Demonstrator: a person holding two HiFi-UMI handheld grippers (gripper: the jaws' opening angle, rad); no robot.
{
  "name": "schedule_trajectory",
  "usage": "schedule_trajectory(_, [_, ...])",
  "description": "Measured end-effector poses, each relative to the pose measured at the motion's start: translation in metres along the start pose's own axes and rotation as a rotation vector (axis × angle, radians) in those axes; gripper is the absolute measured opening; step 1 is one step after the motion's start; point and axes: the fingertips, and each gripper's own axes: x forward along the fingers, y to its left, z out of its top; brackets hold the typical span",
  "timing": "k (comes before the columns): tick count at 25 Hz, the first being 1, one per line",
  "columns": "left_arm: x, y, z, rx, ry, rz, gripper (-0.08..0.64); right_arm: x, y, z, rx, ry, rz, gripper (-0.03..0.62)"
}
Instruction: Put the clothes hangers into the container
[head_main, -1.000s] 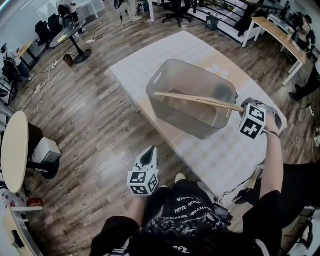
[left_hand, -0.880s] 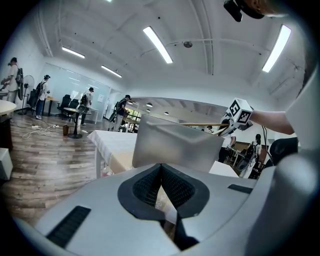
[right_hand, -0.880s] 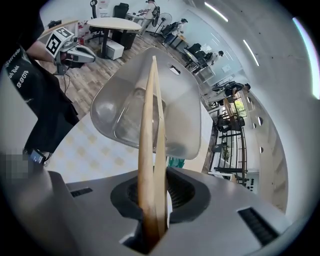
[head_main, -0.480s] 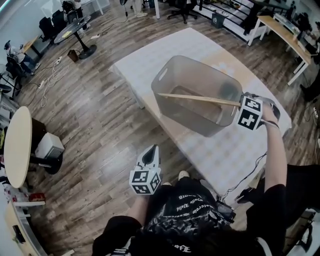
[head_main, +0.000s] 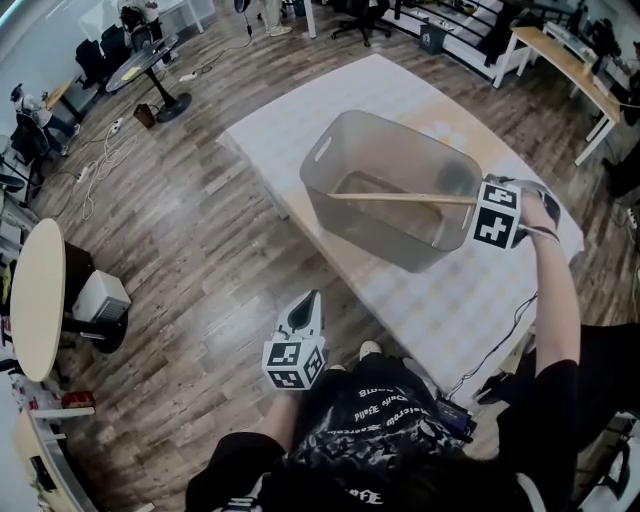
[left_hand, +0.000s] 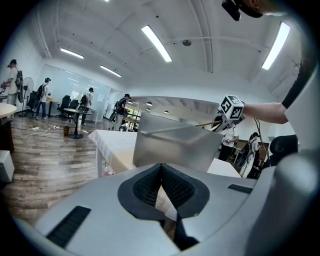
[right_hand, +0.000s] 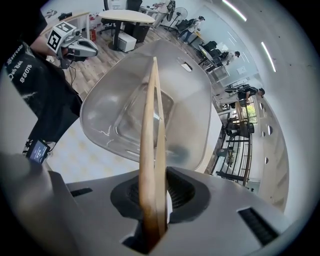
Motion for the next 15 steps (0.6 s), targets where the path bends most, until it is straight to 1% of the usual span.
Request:
schedule_trajectory(5, [0.002, 0.001, -0.003, -0.006, 0.009, 0.002, 0.020, -0.001, -0.014, 0.010, 0.014, -0.021, 0.001, 0.061])
schedule_trajectory(9, [0.003, 0.006, -0.002, -0.012, 0.008, 0.013, 0.020, 0.006, -0.015, 0.011, 0.005, -0.003, 0.020, 0.061])
schedule_trajectory(15, [0.009, 0.009, -0.004, -0.018, 0.018, 0.008, 0.020, 0.013, -0.020, 0.017, -0.027, 0.027, 0.013, 0.061])
